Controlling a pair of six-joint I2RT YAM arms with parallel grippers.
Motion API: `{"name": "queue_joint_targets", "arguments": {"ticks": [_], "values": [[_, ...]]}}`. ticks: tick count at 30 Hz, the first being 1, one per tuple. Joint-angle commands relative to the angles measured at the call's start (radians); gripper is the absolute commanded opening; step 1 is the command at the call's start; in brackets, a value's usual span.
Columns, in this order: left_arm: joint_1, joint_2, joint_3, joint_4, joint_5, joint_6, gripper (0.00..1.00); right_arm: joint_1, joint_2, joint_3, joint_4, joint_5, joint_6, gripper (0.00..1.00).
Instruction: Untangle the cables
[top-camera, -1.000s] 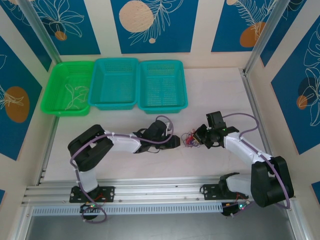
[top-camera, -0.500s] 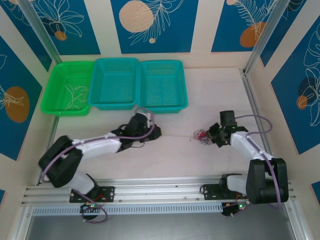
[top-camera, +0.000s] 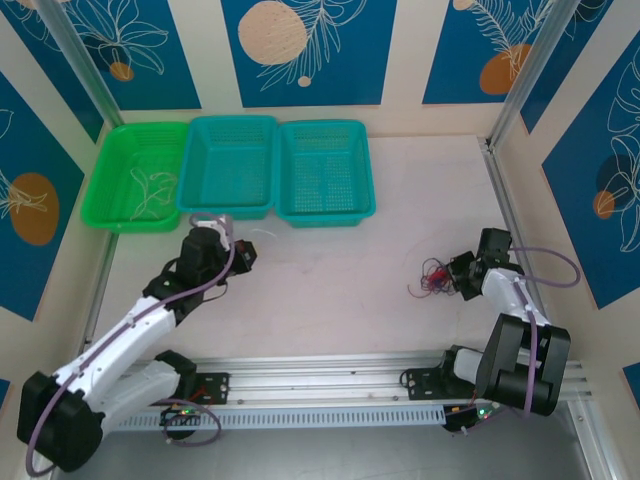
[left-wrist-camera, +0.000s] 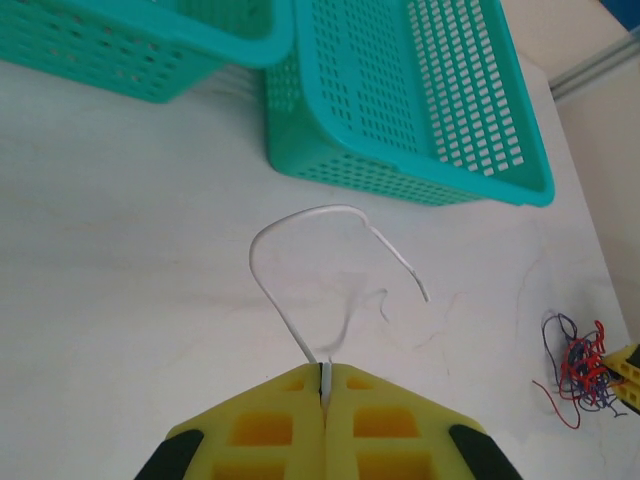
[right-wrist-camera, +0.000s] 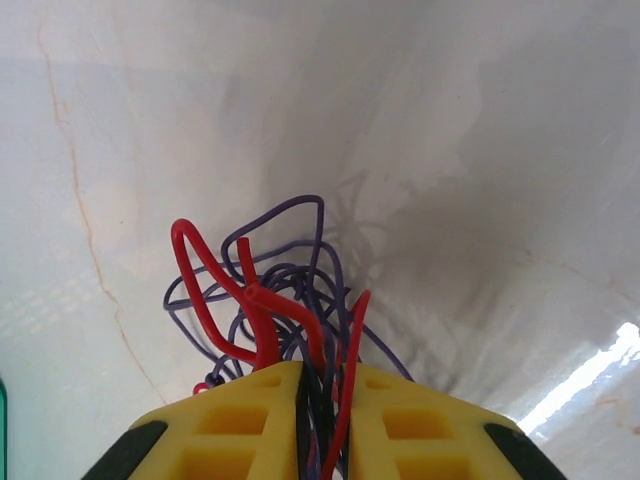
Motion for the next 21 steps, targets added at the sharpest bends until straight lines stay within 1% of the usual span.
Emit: {"name": "queue_joint_targets", "arguments": {"ticks": [1,2,3,4,5,7,8,10,11,12,16,21], "values": [[0.05,-0.059,0.029,-0.142,-0.009,0.073,0.0,0.005,-0.026,0.024,-0.021,-0.058,-0.022,0.19],[0.063,-0.073,0.038,-0.153,0.001,0.08,0.0,0.012,-0.03,0.021,-0.012,-0.087,-0.025,0.2],[0.075,-0.086,0.051,-0.159,0.015,0.083,0.0,0.027,-0.035,0.018,0.006,-0.13,-0.035,0.24],[0.087,-0.094,0.068,-0.165,0.032,0.09,0.0,0.054,-0.041,0.018,0.02,-0.175,-0.047,0.3],[0.099,-0.096,0.089,-0.172,0.044,0.098,0.0,0.078,-0.046,0.019,0.035,-0.216,-0.059,0.34],[0.123,-0.09,0.155,-0.198,0.053,0.124,0.0,0.141,-0.067,0.028,0.053,-0.283,-0.079,0.46],[0.134,-0.085,0.187,-0.206,0.054,0.138,0.0,0.17,-0.079,0.034,0.055,-0.292,-0.083,0.48],[0.158,-0.067,0.264,-0.212,0.052,0.174,0.0,0.23,-0.113,0.051,0.049,-0.289,-0.09,0.62],[0.171,-0.055,0.301,-0.212,0.049,0.191,0.0,0.25,-0.132,0.056,0.05,-0.285,-0.093,0.65],[0.188,-0.035,0.345,-0.219,0.042,0.212,0.0,0.267,-0.158,0.064,0.045,-0.274,-0.094,0.7],[0.278,0.079,0.533,-0.266,-0.007,0.284,0.0,0.299,-0.238,0.11,0.002,-0.253,-0.096,0.78],[0.439,0.219,0.711,-0.214,-0.021,0.303,0.0,0.328,-0.276,0.159,-0.034,-0.311,-0.12,0.79]]}}
